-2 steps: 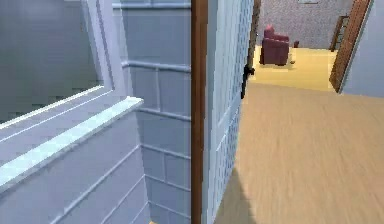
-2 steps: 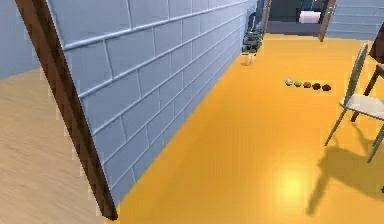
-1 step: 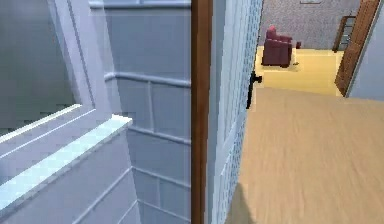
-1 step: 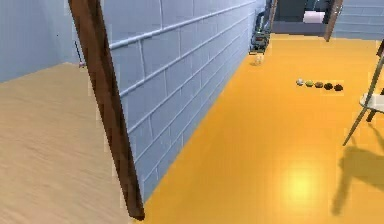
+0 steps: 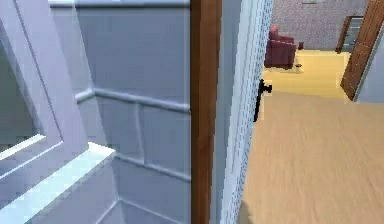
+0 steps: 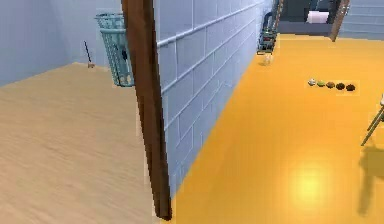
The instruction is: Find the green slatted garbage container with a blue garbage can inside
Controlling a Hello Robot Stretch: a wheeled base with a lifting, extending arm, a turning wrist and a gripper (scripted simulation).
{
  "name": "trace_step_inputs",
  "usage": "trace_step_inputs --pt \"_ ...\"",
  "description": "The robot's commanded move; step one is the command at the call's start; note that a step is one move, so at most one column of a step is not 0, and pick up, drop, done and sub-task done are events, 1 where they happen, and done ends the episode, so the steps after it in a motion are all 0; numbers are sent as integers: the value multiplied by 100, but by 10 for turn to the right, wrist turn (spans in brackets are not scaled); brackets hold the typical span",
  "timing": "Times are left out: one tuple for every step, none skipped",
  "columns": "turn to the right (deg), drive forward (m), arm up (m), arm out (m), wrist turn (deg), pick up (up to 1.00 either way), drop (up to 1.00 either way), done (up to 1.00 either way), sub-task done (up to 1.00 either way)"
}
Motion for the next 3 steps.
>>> trace_step_inputs --pt "450 0 0 0 0 0 0 0 0" --pt "450 0 0 0 0 0 0 0 0" --pt "300 0 0 0 0 0 0 0 0"
